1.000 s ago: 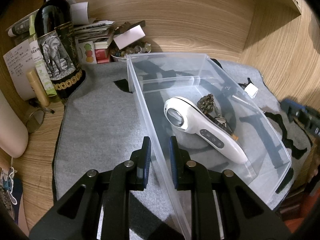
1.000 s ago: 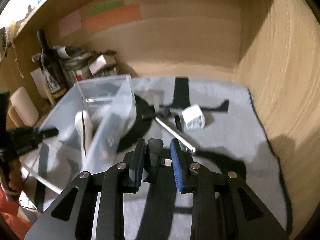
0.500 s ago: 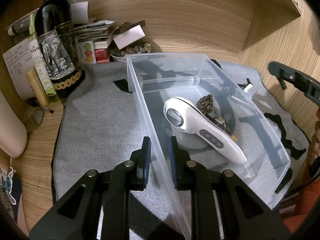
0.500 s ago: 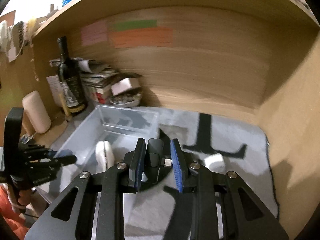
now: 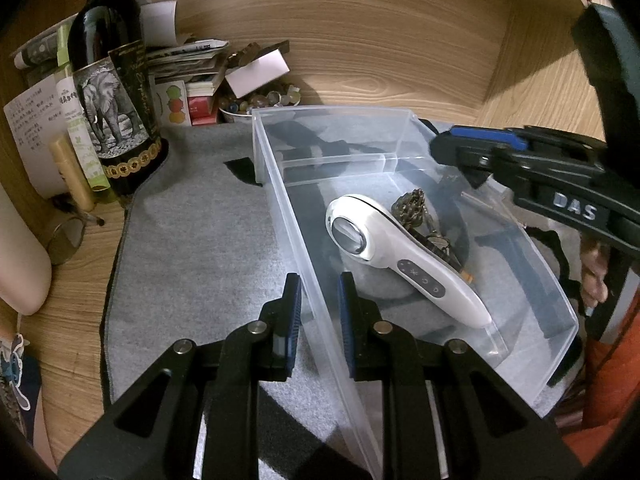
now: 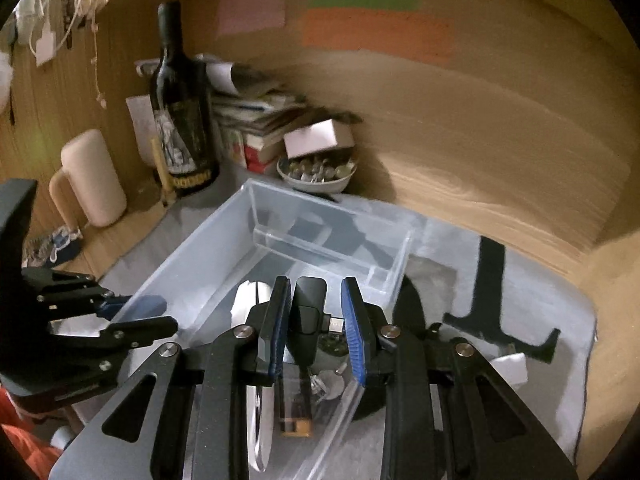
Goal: Organize rigid objects
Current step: 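Grasp the silver metal tube on the rug with the right gripper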
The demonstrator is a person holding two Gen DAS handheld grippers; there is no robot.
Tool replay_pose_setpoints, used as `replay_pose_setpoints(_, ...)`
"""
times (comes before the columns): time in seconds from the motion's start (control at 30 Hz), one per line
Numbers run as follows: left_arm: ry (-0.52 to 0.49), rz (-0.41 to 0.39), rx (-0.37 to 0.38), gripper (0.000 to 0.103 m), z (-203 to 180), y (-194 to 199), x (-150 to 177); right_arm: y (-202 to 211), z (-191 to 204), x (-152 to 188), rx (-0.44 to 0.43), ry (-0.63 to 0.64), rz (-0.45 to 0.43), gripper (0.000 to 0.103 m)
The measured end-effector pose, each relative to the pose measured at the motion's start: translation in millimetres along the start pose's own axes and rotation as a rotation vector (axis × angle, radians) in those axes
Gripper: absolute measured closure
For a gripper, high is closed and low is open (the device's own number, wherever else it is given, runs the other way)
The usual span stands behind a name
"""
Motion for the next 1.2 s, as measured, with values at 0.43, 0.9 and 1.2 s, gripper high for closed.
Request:
replay_pose_setpoints(0.43, -0.001, 0.003, 0.0, 0.084, -3.7, 0.7, 1.4, 15.9, -29.6, -7.2, 0.047, -0.077, -0.036, 0.046)
replay_pose_setpoints(0.9, 0.003, 0.004, 0.0, 0.084, -4.0, 2.5, 2.2, 52.7, -122.0, 29.0, 0.284, -0.198, -0.01, 0.038)
replay_pose_setpoints(1.2, 0.003, 0.01, -0.007, 0.084, -1.1, 1.3, 2.7, 21.8, -133.9, 90.1, 0.247, -0.259, 0.166, 0.038)
Point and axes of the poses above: each gripper's, at about its wrist camera, not at the fingertips, and y roughly against the way its jaws point, z to its left, x to its underside, the point moved 8 cm from there along -y, roughly the way its jaws point, and after that the axes turned 5 degrees about y, right-handed, at the moved point
